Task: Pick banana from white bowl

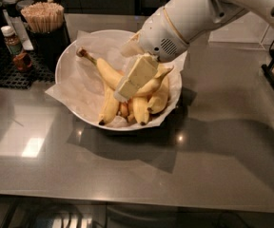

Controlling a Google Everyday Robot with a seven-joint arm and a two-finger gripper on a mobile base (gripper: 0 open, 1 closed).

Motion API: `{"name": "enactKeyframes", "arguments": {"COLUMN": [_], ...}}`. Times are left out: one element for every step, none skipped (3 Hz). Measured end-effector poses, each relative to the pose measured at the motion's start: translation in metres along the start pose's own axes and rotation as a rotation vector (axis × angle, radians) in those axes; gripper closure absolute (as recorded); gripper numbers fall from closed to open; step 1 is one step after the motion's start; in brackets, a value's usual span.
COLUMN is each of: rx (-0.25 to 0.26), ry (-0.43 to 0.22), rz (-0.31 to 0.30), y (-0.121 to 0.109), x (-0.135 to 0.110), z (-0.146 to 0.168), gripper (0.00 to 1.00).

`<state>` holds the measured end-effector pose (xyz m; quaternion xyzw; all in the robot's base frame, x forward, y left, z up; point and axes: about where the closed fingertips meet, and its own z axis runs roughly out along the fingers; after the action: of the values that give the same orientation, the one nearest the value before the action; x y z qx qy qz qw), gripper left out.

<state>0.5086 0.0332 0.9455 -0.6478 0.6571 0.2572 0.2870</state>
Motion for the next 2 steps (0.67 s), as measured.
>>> {"name": "enactKeyframes", "arguments": {"rx": [0.000,0.000], "ry": [0.000,0.000], "rz": [0.000,0.000], "y": [0.0000,0.0000], "x": [0.0000,0.0000], "z": [0.0000,0.0000], "gripper": [0.39,0.33]}}
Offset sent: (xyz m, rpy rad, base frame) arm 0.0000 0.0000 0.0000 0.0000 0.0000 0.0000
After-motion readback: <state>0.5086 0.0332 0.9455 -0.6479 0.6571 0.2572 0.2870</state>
